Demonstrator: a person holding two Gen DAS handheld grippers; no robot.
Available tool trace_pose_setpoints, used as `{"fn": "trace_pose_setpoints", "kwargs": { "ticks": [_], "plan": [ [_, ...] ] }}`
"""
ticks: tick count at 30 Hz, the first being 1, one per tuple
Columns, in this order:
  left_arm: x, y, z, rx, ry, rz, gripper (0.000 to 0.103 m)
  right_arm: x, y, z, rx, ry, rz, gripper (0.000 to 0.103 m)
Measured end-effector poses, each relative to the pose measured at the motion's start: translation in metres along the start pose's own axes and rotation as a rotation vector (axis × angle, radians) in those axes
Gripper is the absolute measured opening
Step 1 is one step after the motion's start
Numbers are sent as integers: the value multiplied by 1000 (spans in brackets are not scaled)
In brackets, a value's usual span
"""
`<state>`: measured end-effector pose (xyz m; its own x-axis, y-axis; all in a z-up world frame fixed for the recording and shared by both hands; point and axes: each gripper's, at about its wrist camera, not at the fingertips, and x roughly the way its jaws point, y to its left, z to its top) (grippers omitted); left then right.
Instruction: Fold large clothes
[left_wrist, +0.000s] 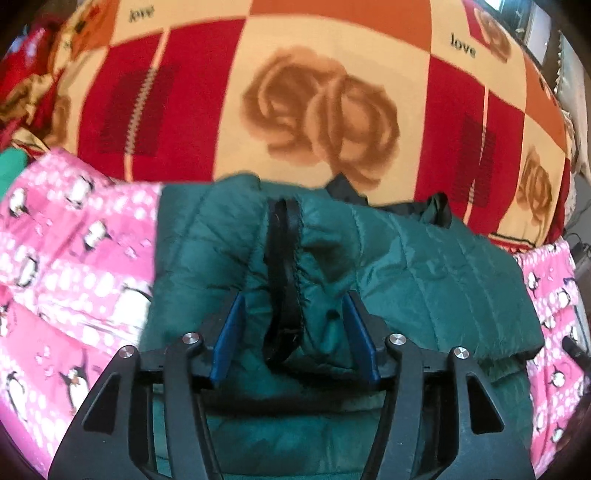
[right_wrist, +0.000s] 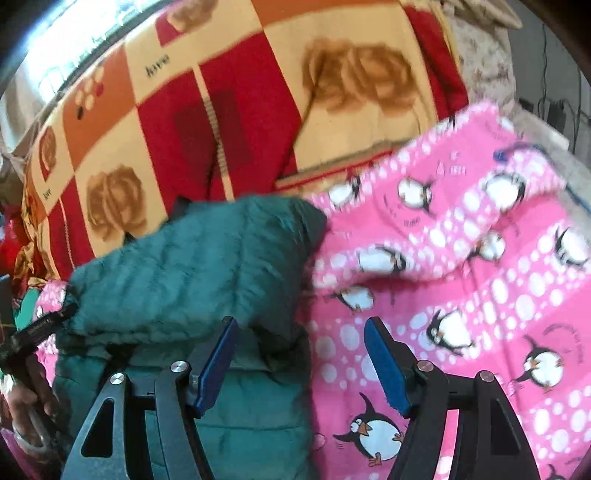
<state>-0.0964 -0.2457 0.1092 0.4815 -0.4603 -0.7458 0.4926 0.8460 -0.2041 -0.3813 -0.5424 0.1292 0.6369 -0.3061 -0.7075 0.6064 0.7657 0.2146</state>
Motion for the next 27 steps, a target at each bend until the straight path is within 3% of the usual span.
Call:
{"fn": "trace_pose_setpoints", "kwargs": {
  "ticks": [6,17,22,27],
  "plan": [
    [-10,-6,3,35,-65,20,64,27,62,22,-138,-7,78,68],
    [21,-6,-5,72,3,72,65,131,112,14,-276,76,13,69],
    [23,-6,-6,74,12,76,65,118,104,21,-264,93,48,69],
    [14,-4,-3,36,3,35,65,82,87,39,-189,6,114,69]
  ]
}}
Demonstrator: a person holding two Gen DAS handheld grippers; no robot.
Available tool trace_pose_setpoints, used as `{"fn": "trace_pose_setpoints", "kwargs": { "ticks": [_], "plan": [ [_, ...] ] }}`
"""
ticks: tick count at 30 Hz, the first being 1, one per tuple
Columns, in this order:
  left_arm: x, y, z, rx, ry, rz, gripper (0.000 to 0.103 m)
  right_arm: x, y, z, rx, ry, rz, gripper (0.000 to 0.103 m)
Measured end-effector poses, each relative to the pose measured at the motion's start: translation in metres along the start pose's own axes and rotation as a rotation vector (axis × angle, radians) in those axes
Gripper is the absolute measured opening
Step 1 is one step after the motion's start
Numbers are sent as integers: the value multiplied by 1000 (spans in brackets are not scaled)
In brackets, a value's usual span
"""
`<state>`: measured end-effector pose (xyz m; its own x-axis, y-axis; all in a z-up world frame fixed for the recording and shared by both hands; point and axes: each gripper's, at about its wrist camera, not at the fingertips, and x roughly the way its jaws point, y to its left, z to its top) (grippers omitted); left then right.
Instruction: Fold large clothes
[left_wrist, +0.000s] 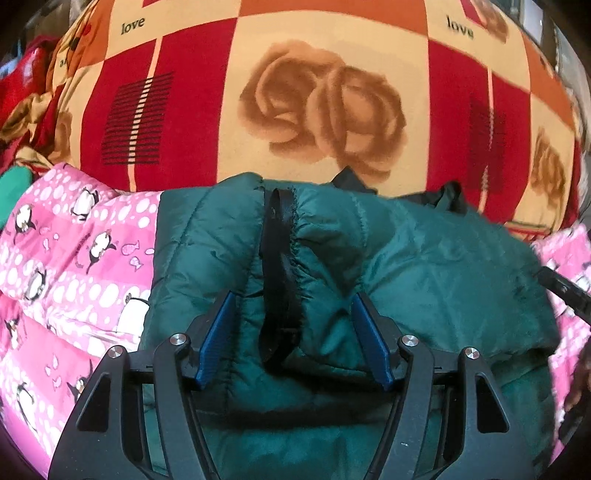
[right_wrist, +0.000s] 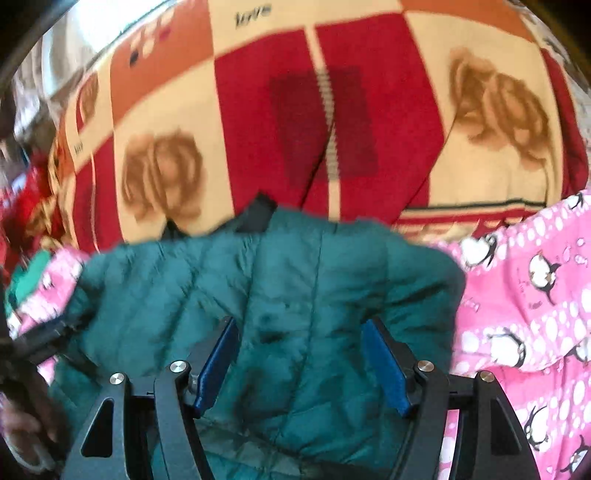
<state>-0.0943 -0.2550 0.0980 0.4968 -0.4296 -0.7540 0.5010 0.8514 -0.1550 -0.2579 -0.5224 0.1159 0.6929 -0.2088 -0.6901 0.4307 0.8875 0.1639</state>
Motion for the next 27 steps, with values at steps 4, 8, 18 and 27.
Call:
{"fn": "trace_pose_setpoints", "kwargs": {
  "ticks": [4,8,18,27],
  "plan": [
    [-20,0,8,-22,-79,-86,72,3,-9,18,14,-25,-50,69],
    [-10,-2,10,-18,-51,-84,76,30,-21,25,49,38,-64,69],
    [20,1,3,9,53,-1,76,62,-20,17,21,109,-121,69],
    [18,7,6,-34,69,-37,76,39,75,30,-118,46,77,69]
  ]
}}
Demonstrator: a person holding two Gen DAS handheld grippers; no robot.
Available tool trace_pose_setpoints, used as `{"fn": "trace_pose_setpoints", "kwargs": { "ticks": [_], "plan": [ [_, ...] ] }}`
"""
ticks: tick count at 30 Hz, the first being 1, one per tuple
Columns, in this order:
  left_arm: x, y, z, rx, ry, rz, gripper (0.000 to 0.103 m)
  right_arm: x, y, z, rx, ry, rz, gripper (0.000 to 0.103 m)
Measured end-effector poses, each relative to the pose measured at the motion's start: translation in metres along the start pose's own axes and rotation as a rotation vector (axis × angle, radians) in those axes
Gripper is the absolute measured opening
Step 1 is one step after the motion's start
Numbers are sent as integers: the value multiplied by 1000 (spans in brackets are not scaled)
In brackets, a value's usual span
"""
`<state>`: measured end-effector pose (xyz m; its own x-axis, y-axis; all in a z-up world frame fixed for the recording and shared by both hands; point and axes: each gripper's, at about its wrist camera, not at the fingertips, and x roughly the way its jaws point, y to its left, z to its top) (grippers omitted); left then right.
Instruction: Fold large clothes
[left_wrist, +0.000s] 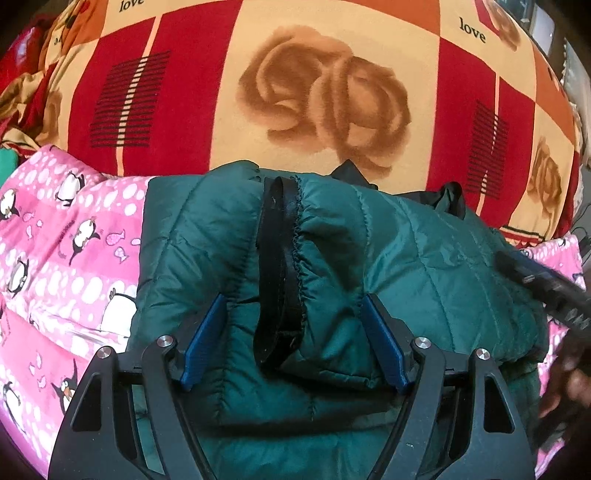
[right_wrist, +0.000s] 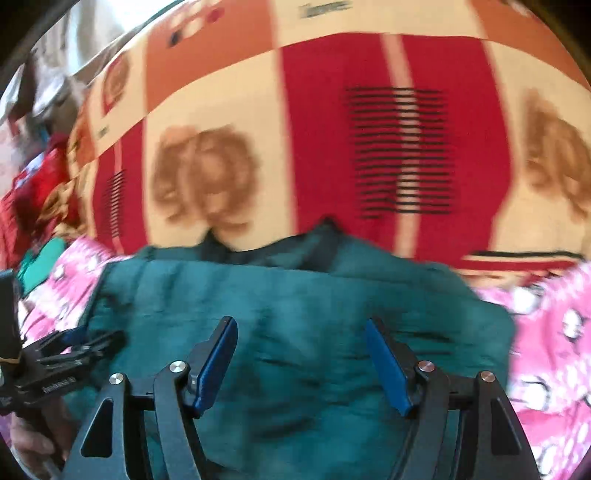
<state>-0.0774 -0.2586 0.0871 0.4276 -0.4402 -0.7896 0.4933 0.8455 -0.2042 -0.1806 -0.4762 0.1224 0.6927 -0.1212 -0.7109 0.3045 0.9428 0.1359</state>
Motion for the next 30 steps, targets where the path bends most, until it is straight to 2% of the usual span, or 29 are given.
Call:
{"fn": "trace_pose_setpoints", "kwargs": {
  "ticks": [5,8,12,18,22,27,30],
  "plan": [
    [-2,8,4,-38,10,-44,76,36,26,-12,-45,54,-13,69],
    [-1,9,4,-39,12,-45,76,51,29,-25,-73,66,-57,71],
    [-4,8,3,-33,13,-40,76,53,23,-24,-44,71,-49,72],
    [-16,8,-1,-33,6,-19,76,8,17,-28,2,14,-11,71],
    [-31,2,-11,8,-2,34,76,-35,4,-46,35,-11,-9,72],
    [-51,-3,-29,47,-4,81,76,-74,-20,-78,97,17,-28,72],
    [-64,-5,-41,73,4,99,76,-83,-25,-96,115,29,-54,72]
  ]
}}
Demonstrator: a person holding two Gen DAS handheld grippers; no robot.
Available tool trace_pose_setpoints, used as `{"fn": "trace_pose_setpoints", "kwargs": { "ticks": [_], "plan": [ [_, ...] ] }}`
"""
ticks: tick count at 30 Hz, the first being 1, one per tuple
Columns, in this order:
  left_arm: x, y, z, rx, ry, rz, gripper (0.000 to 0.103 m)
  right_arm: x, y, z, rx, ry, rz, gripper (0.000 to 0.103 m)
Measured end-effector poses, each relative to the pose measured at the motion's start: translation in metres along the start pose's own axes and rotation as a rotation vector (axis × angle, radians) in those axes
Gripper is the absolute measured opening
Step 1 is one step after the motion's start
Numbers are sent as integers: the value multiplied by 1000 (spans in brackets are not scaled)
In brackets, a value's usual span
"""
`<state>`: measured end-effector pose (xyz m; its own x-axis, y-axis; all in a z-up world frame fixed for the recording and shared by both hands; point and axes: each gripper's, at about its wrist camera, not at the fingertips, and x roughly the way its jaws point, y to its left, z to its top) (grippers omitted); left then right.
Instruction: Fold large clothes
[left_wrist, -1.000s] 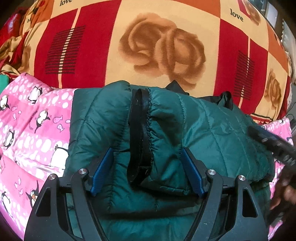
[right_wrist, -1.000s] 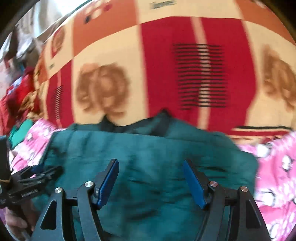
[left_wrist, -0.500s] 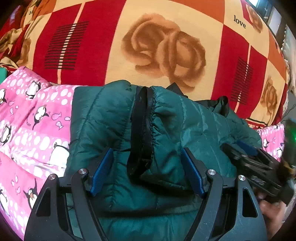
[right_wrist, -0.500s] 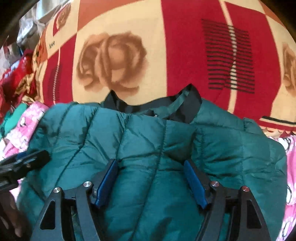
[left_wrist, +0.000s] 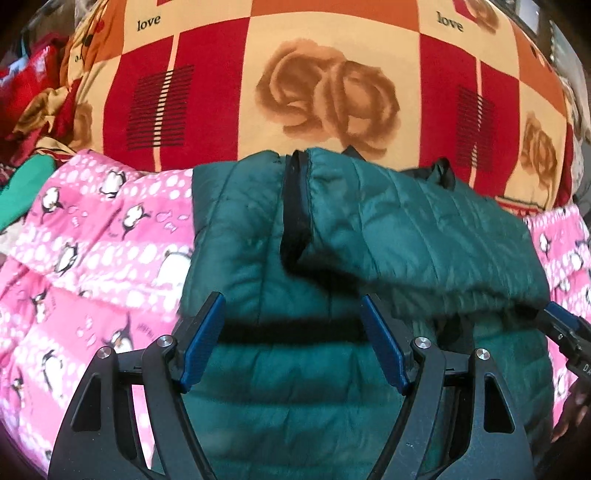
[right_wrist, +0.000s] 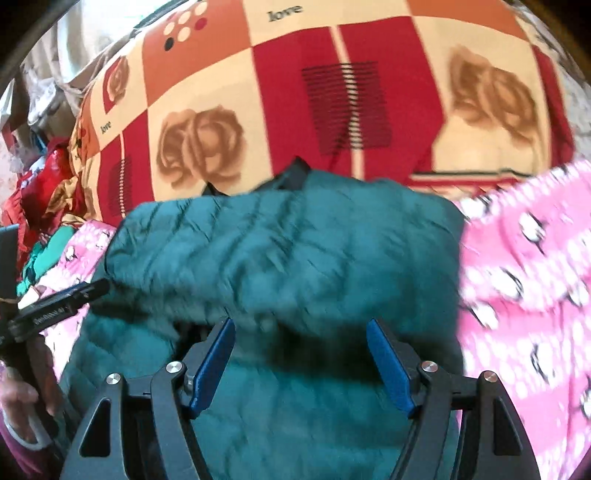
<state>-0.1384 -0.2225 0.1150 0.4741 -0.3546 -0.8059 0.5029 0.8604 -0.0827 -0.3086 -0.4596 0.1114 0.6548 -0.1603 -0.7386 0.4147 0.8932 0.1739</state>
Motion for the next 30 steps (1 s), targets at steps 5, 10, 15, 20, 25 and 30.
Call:
{"fn": "trace_pose_setpoints", "kwargs": {
  "ticks": [5,10,15,20,25,30],
  "plan": [
    [-22,2,-23,17,-17,27,76,-11,-5,-26,10,25,-19,72],
    [-32,6,-43,23,3,43,76,-18,-9,-48,18,43,-28,72],
    [-41,11,-59,12,15,50,76,-29,-11,-67,29,50,-37,72],
    [-50,14,-72,16,15,56,76,-39,-14,-82,44,60,-50,79],
    [-59,18,-84,10,16,55,76,-50,-16,-96,48,71,-58,79],
    [-67,22,-95,7,18,57,76,-64,-17,-107,50,74,-64,79]
  ]
}}
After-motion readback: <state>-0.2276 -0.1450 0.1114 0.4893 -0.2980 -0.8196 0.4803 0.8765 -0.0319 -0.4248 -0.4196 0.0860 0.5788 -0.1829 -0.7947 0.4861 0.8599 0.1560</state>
